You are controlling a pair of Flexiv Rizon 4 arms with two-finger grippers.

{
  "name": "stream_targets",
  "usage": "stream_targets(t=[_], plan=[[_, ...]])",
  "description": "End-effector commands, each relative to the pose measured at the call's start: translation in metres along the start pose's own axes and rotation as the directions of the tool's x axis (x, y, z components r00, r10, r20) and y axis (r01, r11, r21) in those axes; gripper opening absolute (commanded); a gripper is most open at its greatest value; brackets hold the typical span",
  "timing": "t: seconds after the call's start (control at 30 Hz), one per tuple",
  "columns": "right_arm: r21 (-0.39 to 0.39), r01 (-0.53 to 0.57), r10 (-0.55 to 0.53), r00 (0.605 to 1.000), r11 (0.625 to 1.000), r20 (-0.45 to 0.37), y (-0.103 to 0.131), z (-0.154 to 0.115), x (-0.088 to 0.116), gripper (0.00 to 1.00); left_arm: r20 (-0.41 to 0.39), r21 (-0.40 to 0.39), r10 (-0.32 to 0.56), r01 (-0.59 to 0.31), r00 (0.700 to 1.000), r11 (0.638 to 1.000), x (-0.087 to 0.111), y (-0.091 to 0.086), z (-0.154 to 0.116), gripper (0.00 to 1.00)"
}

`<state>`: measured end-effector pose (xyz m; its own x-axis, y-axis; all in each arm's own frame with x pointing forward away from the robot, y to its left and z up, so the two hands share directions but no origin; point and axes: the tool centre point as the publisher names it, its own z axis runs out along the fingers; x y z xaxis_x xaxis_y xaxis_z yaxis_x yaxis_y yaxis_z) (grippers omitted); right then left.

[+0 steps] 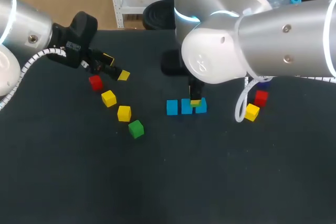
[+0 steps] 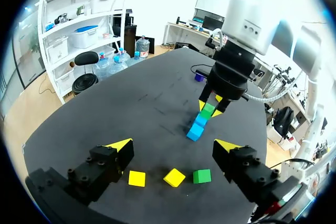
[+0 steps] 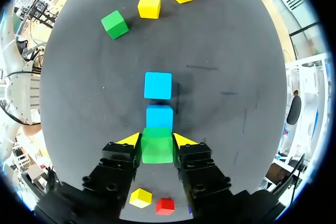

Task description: Place the blue cubes, place green cubes on the blue cubes, place the yellow cubes on the green cubes, then place the red cubes on the yellow cubes, and place purple cube on the red cubes.

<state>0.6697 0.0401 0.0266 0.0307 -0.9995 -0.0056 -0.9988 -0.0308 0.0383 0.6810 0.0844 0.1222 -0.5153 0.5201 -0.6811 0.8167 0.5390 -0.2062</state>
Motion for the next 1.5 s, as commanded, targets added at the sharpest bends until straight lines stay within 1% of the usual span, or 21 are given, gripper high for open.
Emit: stream_targets(t=[0.03,0.57,0.63,0.67,0.7,0.87,1.07,1.23,1.4,1.5], plan=[[0.005,-0.001,0.001,1.000,1.000,0.004,0.001,0.002,0.002,0.00,0.005,0.002,0.002,-0.002,1.000,1.000,0.001,0.000,0.000,1.00],[0.001,-0.001,0.001,1.000,1.000,0.008,0.001,0.004,0.001,0.00,0.005,0.002,0.002,-0.002,1.000,1.000,0.001,0.000,0.000,1.00],[0.001,0.001,-0.001,1.000,1.000,0.009,0.001,0.004,0.001,0.18,0.005,0.002,0.002,-0.002,1.000,1.000,0.001,0.000,0.000,1.00],[0.001,0.001,-0.001,1.000,1.000,0.009,0.001,0.004,0.001,0.43,0.005,0.002,0.002,-0.002,1.000,1.000,0.001,0.000,0.000,1.00],[0.000,-0.001,0.001,1.000,1.000,0.010,0.001,0.004,0.001,1.00,0.005,0.002,0.002,-0.002,1.000,1.000,0.001,0.000,0.000,1.00],[0.001,-0.005,0.005,1.000,1.000,0.016,0.001,0.004,0.001,1.00,0.005,0.002,0.002,-0.002,1.000,1.000,0.001,0.000,0.000,1.00],[0.031,-0.029,0.027,0.997,0.999,0.066,-0.001,-0.004,0.002,1.00,0.005,0.002,0.002,-0.002,1.000,1.000,0.001,0.000,0.000,1.00],[0.096,-0.055,0.044,0.993,0.994,0.107,-0.002,-0.024,0.008,1.00,0.005,0.002,0.002,-0.002,1.000,1.000,0.001,0.000,0.000,1.00],[0.168,-0.083,0.054,0.984,0.982,0.170,0.000,-0.051,0.019,1.00,0.005,0.002,0.002,-0.002,1.000,1.000,0.001,0.000,0.000,1.00],[0.202,-0.096,0.057,0.980,0.975,0.190,0.002,-0.069,0.026,1.00,0.005,0.002,0.002,-0.002,1.000,1.000,0.001,0.000,0.000,1.00]])
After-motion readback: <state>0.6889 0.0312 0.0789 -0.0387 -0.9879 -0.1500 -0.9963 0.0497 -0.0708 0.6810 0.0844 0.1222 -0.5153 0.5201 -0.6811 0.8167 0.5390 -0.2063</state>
